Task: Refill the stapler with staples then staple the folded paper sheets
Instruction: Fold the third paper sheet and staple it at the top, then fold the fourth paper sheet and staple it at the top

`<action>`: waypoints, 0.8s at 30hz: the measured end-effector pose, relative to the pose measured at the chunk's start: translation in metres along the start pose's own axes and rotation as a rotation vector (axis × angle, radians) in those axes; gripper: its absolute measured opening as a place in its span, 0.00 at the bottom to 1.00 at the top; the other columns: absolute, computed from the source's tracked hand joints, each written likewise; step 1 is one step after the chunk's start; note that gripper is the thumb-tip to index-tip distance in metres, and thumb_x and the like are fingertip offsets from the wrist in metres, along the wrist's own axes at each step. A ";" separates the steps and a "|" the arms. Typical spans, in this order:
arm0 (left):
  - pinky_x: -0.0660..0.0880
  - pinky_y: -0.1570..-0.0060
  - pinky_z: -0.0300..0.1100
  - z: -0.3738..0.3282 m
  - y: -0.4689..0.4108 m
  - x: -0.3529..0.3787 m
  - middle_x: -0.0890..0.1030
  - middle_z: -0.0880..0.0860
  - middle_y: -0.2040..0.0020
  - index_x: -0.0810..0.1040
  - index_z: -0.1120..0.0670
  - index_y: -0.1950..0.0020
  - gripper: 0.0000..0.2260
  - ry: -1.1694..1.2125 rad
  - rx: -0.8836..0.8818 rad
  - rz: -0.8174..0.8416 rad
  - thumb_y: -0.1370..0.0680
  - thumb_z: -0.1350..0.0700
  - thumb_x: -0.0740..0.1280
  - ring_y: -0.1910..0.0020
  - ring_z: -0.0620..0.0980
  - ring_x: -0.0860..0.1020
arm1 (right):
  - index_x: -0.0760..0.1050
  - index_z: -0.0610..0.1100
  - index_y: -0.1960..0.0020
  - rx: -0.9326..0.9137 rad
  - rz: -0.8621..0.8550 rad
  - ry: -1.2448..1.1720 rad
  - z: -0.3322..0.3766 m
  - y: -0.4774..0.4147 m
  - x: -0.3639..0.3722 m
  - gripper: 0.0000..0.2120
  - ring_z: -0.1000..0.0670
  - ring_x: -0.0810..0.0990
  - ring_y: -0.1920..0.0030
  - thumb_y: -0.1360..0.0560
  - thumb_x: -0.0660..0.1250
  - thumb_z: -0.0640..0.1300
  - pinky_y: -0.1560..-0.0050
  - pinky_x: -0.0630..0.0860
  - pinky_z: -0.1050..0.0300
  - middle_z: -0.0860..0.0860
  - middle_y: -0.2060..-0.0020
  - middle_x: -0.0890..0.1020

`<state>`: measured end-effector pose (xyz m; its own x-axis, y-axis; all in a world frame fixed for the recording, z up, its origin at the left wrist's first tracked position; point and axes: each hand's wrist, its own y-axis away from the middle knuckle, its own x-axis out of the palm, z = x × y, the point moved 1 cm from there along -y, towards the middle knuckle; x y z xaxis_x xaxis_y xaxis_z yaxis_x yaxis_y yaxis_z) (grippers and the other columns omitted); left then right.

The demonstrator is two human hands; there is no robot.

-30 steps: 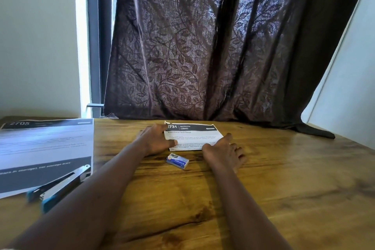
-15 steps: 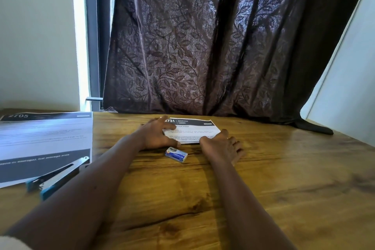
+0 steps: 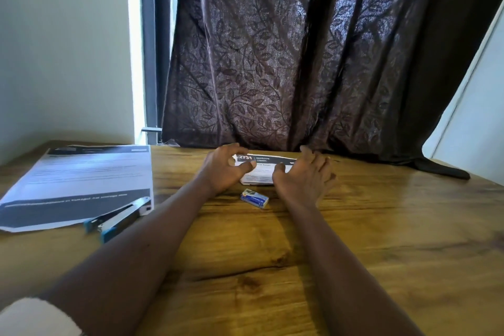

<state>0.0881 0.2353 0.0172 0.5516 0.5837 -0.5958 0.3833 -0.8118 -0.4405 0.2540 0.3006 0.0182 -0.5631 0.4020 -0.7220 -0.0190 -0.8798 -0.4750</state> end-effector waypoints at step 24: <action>0.72 0.36 0.52 0.141 0.126 -0.245 0.78 0.51 0.31 0.68 0.45 0.26 0.29 -0.756 -0.529 -0.119 0.22 0.32 0.61 0.33 0.56 0.76 | 0.65 0.57 0.25 -0.616 0.616 -0.257 0.166 0.118 0.058 0.26 0.44 0.68 0.27 0.19 0.51 0.67 0.28 0.63 0.41 0.50 0.26 0.71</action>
<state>-0.1029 -0.0074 0.0131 -0.0712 0.3668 -0.9276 0.7971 -0.5381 -0.2740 0.0821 0.1785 0.0035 -0.4957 -0.2290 -0.8378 0.7499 -0.5994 -0.2799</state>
